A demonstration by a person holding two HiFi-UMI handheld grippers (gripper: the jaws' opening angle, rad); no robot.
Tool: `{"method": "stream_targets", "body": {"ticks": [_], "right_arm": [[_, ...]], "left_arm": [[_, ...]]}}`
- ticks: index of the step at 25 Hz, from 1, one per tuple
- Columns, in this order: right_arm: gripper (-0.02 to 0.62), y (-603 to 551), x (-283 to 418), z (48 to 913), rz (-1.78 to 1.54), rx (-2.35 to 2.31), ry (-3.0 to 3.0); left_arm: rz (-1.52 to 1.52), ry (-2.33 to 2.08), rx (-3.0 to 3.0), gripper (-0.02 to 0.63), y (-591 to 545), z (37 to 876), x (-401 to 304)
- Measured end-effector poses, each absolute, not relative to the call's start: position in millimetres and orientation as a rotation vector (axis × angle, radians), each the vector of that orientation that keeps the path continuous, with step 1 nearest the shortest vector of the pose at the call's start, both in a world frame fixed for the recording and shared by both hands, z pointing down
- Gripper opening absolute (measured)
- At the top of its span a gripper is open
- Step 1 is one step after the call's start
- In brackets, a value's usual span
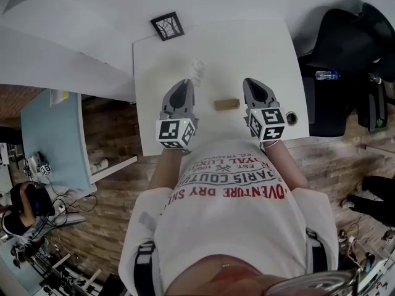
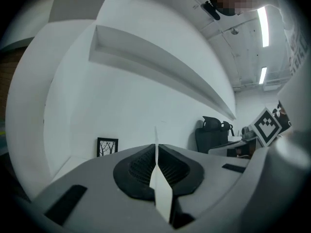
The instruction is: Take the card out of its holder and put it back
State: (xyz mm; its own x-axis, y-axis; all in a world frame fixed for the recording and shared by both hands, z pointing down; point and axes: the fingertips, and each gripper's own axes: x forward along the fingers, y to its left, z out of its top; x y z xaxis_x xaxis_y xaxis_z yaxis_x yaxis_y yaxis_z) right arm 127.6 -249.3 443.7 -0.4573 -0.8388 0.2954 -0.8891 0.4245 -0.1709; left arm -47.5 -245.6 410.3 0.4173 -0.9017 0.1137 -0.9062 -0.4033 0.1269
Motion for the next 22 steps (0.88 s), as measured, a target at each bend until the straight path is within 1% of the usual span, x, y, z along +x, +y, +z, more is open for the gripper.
{"method": "stream_targets", "body": {"ticks": [6, 22], "right_arm": [[0.025, -249.7, 133.2, 442.4, 0.449, 1.551, -2.496], [0.025, -254.0, 135.2, 447.9, 0.438, 1.543, -2.48]], "left_arm": [[0.056, -1.682, 2.457, 0.037, -245.9, 406.8, -44.7], [0.074, -1.66, 2.448, 0.037, -248.4, 410.2, -42.8]]}}
